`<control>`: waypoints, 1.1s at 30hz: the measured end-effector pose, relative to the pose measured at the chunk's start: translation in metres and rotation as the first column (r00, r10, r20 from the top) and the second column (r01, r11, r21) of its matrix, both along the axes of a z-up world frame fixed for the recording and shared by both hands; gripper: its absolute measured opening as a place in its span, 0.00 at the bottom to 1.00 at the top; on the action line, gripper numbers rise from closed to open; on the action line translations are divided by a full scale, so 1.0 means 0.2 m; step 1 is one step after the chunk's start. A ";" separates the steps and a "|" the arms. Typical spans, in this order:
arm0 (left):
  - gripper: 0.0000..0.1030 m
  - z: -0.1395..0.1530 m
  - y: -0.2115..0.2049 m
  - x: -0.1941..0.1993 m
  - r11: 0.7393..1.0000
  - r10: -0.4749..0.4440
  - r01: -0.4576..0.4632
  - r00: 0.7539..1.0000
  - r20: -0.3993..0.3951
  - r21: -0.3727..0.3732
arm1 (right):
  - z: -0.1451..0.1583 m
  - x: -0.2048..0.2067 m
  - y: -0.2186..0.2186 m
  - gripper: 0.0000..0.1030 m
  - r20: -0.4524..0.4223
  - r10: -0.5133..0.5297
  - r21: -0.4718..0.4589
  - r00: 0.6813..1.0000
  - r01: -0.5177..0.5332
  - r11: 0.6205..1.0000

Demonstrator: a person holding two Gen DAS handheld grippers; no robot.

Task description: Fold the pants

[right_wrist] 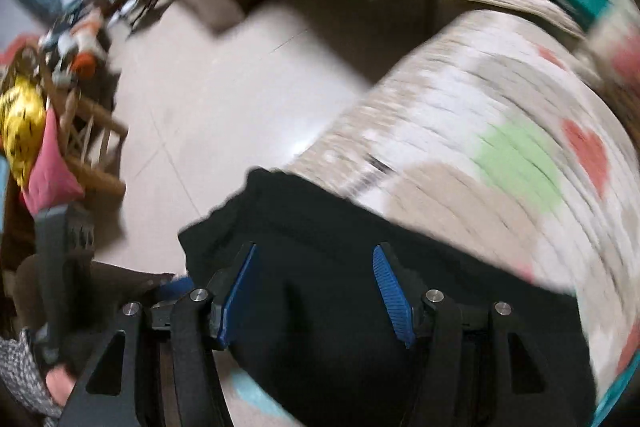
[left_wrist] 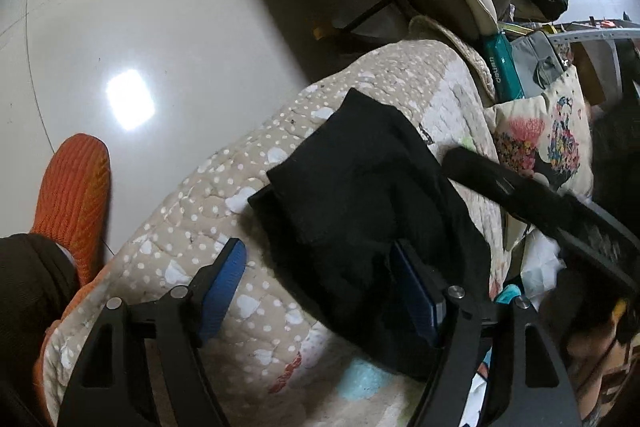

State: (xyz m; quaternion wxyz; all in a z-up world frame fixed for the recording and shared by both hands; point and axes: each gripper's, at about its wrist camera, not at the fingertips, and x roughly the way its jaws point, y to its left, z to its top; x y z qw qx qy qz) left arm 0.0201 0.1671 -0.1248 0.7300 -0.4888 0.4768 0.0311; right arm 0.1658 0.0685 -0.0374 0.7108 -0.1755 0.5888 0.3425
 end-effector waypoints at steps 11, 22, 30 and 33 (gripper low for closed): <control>0.12 0.06 0.01 0.06 0.997 -0.077 0.077 0.997 -0.001 0.030 | -0.27 0.06 0.34 0.45 -0.085 0.190 -0.082 0.978 -0.197 0.977; 0.11 0.25 -0.11 0.07 0.986 -0.166 0.168 0.968 0.190 0.007 | 0.02 0.07 0.09 0.18 0.029 0.060 0.063 0.998 -0.062 0.996; 0.11 0.34 -0.45 0.13 0.928 -0.360 0.373 0.887 0.290 0.010 | 0.16 0.04 -0.32 0.18 0.059 -0.135 0.159 0.989 0.124 0.980; 0.11 0.36 -0.60 0.15 0.889 -0.447 0.454 0.837 0.315 0.055 | 0.16 0.02 -0.53 0.18 0.049 -0.227 0.189 0.973 0.215 0.958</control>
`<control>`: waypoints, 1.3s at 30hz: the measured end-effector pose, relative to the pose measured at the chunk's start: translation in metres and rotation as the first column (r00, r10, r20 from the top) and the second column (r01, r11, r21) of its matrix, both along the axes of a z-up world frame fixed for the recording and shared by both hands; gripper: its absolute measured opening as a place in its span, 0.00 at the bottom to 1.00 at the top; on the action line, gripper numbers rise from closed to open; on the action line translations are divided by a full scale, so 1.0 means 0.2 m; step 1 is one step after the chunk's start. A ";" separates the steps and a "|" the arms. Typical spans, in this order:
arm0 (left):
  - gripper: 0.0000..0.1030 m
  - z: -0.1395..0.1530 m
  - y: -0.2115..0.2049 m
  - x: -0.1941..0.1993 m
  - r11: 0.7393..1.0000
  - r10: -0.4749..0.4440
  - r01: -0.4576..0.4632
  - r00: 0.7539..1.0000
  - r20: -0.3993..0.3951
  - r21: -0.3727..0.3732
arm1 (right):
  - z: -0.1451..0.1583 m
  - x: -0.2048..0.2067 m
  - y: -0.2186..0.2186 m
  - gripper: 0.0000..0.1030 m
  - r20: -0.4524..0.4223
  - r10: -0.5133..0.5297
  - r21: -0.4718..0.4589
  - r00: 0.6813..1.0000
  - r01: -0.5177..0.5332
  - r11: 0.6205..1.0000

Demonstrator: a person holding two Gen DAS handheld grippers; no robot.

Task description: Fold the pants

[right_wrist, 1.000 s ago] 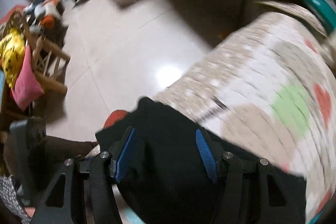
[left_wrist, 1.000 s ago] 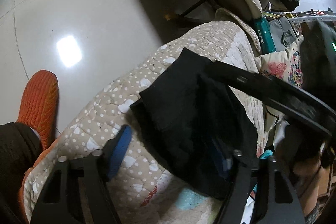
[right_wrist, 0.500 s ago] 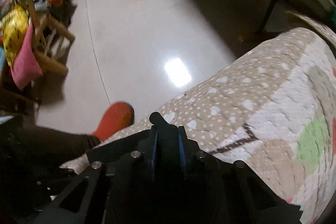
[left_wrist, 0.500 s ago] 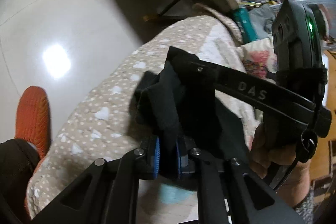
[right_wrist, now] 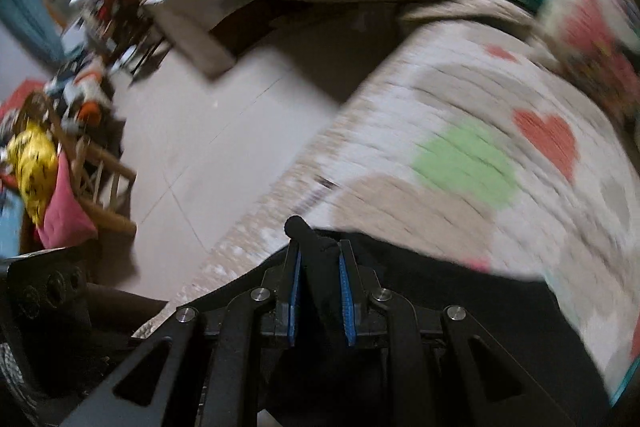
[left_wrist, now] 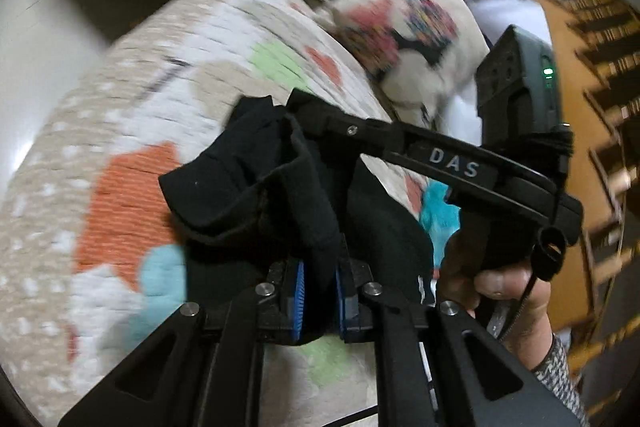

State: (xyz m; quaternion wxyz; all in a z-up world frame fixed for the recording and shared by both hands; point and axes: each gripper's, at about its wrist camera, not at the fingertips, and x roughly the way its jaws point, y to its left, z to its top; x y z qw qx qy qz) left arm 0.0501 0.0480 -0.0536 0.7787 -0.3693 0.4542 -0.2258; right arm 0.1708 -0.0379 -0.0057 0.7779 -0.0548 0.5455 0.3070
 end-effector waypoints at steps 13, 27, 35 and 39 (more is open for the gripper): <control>0.60 0.08 -0.34 -0.06 0.877 -0.458 0.465 0.885 0.079 -0.124 | -0.11 -0.15 -0.83 0.53 -0.013 -0.416 0.070 0.909 0.416 0.907; 0.60 -0.01 0.42 0.00 0.979 0.203 -0.203 0.976 -0.084 0.012 | 0.13 -0.39 -0.42 0.55 0.121 -0.170 0.071 0.978 0.162 0.984; 0.60 -0.06 0.33 0.04 0.987 0.155 -0.151 0.981 -0.112 0.051 | -0.14 -0.51 -0.07 0.39 0.246 0.013 -0.306 0.969 0.065 0.950; 0.60 -0.08 0.29 0.05 0.990 0.131 -0.124 0.983 -0.127 0.062 | -0.11 -0.38 -0.40 0.39 0.257 -0.283 -0.242 0.924 0.345 0.907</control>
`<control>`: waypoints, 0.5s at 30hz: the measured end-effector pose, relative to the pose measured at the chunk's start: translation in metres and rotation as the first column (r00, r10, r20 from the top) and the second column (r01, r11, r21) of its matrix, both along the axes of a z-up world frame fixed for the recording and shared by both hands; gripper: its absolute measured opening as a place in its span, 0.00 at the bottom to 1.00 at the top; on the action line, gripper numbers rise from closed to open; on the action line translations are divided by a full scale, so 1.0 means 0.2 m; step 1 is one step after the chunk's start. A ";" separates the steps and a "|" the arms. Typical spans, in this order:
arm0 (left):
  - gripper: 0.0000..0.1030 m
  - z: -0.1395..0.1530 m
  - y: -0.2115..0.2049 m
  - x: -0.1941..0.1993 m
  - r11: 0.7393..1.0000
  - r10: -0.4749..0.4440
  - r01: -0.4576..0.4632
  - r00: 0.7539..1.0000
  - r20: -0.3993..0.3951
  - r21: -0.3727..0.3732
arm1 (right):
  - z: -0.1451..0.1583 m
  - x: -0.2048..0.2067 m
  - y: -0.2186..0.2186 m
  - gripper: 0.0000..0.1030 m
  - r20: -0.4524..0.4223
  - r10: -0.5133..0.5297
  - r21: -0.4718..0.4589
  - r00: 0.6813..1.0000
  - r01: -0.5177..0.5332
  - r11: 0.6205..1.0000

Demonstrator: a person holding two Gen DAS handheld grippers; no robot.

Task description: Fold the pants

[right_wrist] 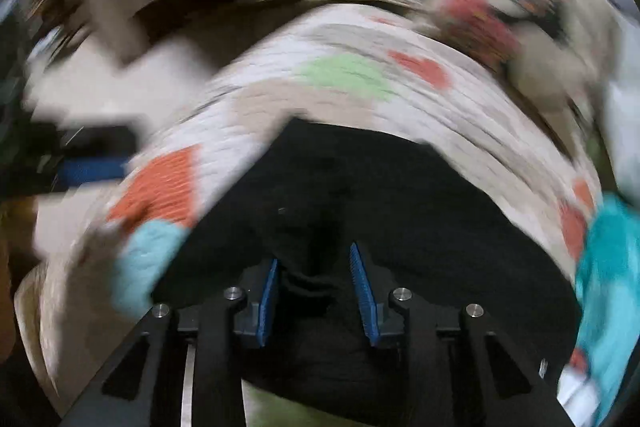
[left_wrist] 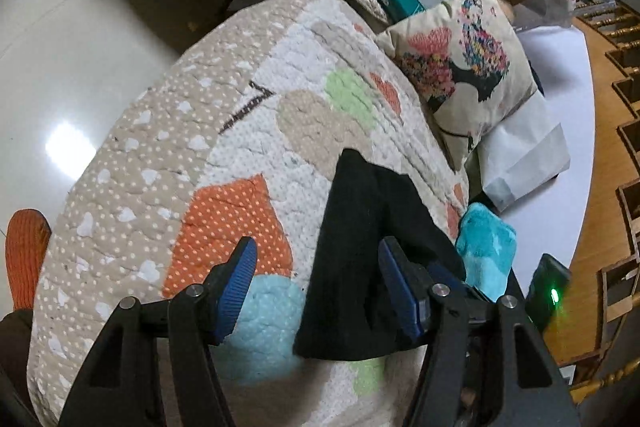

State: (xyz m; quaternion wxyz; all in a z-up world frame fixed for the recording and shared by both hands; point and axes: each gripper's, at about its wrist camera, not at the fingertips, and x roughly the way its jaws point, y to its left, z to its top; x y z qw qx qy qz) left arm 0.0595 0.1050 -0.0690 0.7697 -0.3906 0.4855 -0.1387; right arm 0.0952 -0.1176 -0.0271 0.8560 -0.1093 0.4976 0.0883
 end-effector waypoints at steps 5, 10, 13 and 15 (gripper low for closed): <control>0.60 -0.03 -0.09 0.00 0.998 -0.051 0.052 0.998 -0.021 0.030 | -0.07 0.02 -0.57 0.46 -0.044 -0.409 0.028 0.912 0.410 0.912; 0.60 -0.06 -0.32 0.01 0.973 -0.168 0.169 0.986 -0.020 0.155 | 0.06 -0.11 -0.69 0.46 0.026 -0.360 0.300 0.933 0.336 0.893; 0.24 -0.07 -0.42 0.01 0.947 -0.255 0.253 0.967 -0.013 0.198 | 0.09 -0.10 -0.53 0.46 0.006 -0.166 0.454 0.986 0.145 0.879; 0.17 -0.07 -0.45 0.01 0.935 -0.265 0.263 0.964 -0.021 0.238 | 0.08 -0.10 -0.42 0.46 0.012 -0.086 0.452 0.996 0.071 0.889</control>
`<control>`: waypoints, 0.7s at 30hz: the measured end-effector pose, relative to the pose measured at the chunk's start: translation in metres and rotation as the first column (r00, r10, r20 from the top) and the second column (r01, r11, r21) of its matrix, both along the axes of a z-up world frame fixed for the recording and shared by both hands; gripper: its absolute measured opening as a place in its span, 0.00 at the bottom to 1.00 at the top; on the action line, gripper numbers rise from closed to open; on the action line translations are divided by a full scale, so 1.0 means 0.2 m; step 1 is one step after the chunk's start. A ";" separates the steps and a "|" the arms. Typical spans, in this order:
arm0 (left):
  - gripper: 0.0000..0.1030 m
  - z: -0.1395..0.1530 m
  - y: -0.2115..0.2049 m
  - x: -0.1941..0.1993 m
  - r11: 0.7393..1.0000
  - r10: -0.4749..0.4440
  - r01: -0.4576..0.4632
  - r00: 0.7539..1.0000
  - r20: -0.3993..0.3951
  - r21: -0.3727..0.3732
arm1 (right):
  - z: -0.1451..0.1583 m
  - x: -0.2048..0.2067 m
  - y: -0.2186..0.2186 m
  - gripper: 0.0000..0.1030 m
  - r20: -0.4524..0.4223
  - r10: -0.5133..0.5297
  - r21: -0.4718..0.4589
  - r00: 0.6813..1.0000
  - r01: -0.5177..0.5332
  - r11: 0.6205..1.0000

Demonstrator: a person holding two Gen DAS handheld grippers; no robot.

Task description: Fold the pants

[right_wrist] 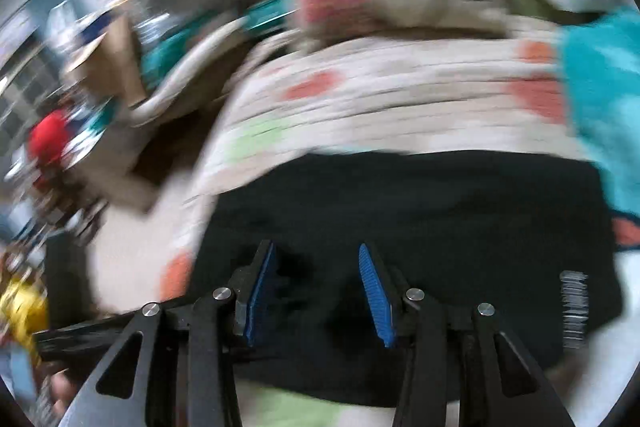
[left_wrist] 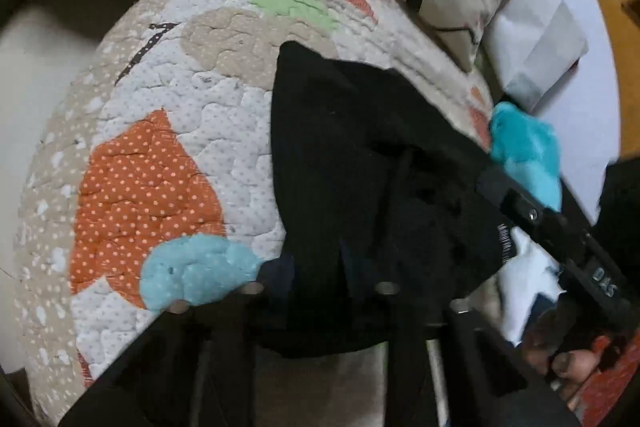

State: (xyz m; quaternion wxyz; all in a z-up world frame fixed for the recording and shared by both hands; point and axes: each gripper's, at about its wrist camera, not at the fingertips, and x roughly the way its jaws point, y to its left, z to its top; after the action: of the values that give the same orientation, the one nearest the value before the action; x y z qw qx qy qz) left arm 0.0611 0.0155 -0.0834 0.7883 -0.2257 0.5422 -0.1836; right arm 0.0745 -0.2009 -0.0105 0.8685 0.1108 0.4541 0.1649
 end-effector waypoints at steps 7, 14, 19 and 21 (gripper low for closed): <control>0.11 0.02 0.01 -0.01 1.000 0.016 -0.016 1.000 0.008 0.022 | -0.14 0.11 0.25 0.45 -0.052 0.130 -0.187 0.990 -0.137 0.973; 0.09 0.05 0.02 -0.04 0.997 0.023 -0.023 1.000 0.005 0.069 | -0.22 0.21 0.09 0.07 -0.143 -0.023 -0.146 0.989 0.002 0.989; 0.10 0.06 0.02 -0.03 0.999 -0.018 0.018 1.000 0.002 0.044 | -0.22 0.19 0.05 0.06 -0.153 -0.061 -0.113 0.986 0.044 0.993; 0.11 0.12 0.06 -0.04 1.000 -0.026 0.026 0.999 0.028 0.008 | -0.21 0.19 0.03 0.08 -0.169 -0.066 -0.082 0.983 0.053 0.995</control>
State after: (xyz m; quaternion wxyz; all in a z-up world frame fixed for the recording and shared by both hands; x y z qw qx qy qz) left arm 0.0530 0.0281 -0.0600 0.7943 -0.2129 0.5346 -0.1947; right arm 0.1126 -0.1939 -0.0534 0.8343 0.1044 0.5298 0.1111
